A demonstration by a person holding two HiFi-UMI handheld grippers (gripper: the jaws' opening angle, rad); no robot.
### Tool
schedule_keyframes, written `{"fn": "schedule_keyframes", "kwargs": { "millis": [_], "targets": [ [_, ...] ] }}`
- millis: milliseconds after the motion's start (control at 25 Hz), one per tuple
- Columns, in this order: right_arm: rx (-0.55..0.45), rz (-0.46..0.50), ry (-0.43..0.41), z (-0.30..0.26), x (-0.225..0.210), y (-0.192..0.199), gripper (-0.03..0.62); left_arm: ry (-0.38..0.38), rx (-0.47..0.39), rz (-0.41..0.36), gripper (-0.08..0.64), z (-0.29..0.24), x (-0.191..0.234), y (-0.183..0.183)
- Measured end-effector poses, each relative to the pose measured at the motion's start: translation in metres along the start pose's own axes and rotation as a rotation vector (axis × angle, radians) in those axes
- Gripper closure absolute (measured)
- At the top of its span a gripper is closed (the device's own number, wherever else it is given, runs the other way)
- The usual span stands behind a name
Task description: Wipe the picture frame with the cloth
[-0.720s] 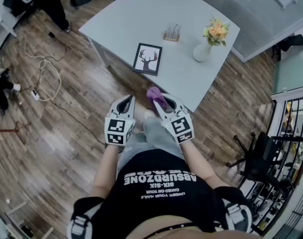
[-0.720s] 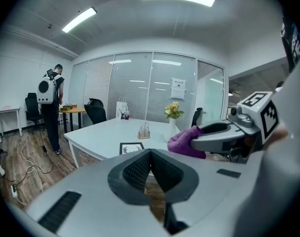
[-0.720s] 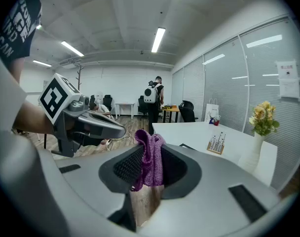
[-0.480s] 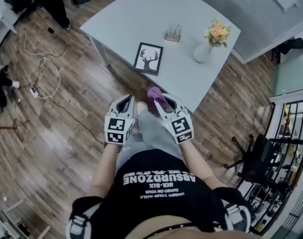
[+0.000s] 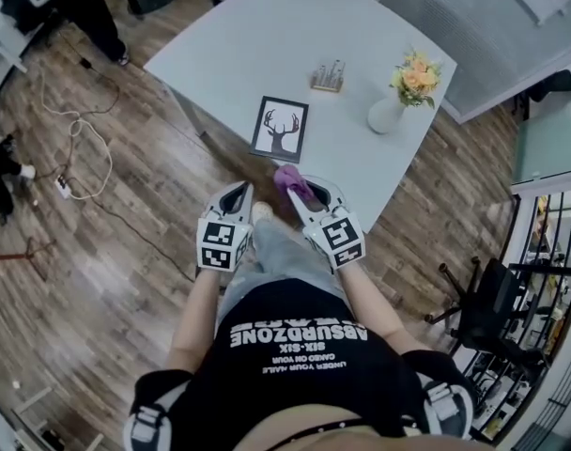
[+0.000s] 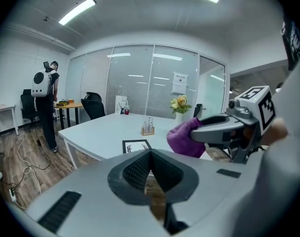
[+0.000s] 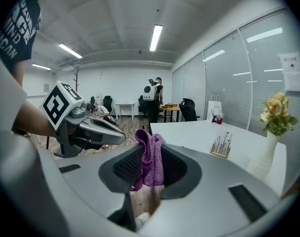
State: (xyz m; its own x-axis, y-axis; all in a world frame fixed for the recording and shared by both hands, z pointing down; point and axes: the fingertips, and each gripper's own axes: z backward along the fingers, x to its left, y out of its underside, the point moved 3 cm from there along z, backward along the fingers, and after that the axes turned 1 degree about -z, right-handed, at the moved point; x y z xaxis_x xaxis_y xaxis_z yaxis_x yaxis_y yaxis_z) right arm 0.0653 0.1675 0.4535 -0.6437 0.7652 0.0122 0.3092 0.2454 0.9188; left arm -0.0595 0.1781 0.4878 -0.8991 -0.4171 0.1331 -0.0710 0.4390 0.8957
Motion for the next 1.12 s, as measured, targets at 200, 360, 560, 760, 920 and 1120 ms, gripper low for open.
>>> {"fn": "schedule_keyframes", "kwargs": {
  "millis": [200,360,560,760,920,1120],
  "targets": [
    [0.046,-0.005,-0.041,-0.046,-0.026,-0.002,0.491,0.004,0.059,0.01,0.545,-0.033,0.032,-0.001],
    [0.079,-0.006,-0.069,-0.08,-0.042,0.003,0.491,0.026,0.107,0.0,0.545,-0.054,0.048,0.005],
    [0.109,-0.01,-0.093,-0.108,-0.059,0.01,0.491,0.054,0.147,0.009,0.545,-0.083,0.06,0.013],
    [0.176,-0.011,-0.137,-0.136,-0.067,0.026,0.491,0.089,0.214,0.007,0.545,-0.109,0.069,0.026],
    [0.223,-0.004,-0.19,-0.156,-0.07,0.039,0.491,0.111,0.252,0.017,0.545,-0.126,0.074,0.031],
    [0.275,0.017,-0.27,-0.174,-0.07,0.053,0.491,0.128,0.296,0.009,0.545,-0.142,0.081,0.039]
  ]
}}
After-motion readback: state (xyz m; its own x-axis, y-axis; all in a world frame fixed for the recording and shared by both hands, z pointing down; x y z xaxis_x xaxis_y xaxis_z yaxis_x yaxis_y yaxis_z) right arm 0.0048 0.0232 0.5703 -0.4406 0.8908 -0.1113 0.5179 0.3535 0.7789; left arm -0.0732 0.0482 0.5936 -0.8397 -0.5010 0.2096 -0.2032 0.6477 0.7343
